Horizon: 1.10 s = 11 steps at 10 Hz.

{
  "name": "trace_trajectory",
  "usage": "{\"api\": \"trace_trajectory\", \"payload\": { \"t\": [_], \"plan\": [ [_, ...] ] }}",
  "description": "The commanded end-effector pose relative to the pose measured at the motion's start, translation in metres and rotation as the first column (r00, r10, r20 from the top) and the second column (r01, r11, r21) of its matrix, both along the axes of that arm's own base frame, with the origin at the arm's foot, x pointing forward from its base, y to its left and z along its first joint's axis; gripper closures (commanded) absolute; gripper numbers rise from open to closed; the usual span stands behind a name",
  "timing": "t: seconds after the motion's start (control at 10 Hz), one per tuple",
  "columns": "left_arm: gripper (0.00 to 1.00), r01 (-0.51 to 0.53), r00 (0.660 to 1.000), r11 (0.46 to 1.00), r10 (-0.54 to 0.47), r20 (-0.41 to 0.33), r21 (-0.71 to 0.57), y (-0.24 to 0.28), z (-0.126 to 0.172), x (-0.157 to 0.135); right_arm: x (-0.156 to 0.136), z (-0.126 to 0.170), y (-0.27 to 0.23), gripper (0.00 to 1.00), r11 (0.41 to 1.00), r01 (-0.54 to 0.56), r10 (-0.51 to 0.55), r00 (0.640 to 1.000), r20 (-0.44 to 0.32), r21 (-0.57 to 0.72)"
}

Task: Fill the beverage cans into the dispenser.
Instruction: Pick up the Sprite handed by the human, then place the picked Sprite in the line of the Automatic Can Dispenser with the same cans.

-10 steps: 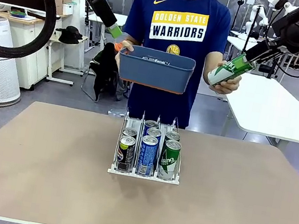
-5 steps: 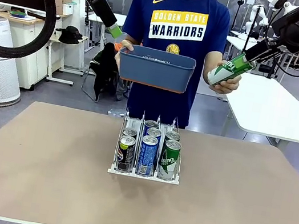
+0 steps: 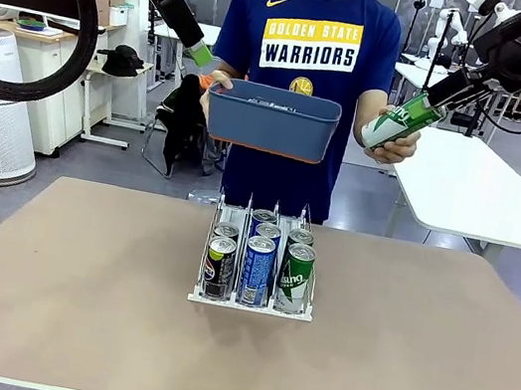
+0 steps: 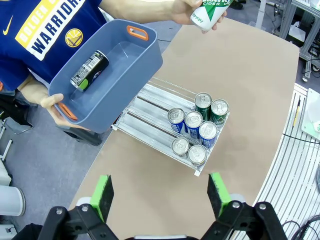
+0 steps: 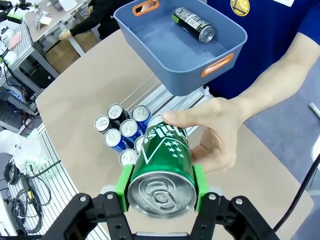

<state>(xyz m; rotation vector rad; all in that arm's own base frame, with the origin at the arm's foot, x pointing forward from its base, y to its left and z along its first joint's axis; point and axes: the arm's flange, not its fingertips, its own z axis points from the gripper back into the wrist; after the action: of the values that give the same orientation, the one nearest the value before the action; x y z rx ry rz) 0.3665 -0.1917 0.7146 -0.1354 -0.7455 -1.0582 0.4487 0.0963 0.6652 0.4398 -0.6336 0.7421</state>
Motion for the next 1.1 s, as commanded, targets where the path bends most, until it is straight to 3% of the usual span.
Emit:
{"api": "trace_trajectory", "payload": {
  "t": [0.0,1.0],
  "plan": [
    [0.0,-0.004,1.0,1.0,0.004,0.001,0.001,0.0009,0.0,0.0002,-0.0003,0.0006,0.0001,1.0,1.0,-0.002,0.002,1.0,0.001,0.0],
    [0.0,-0.004,1.0,1.0,0.004,0.001,0.001,0.0009,0.0,0.0002,-0.0003,0.0006,0.0001,1.0,1.0,-0.002,0.002,1.0,0.001,0.0]
  ]
}}
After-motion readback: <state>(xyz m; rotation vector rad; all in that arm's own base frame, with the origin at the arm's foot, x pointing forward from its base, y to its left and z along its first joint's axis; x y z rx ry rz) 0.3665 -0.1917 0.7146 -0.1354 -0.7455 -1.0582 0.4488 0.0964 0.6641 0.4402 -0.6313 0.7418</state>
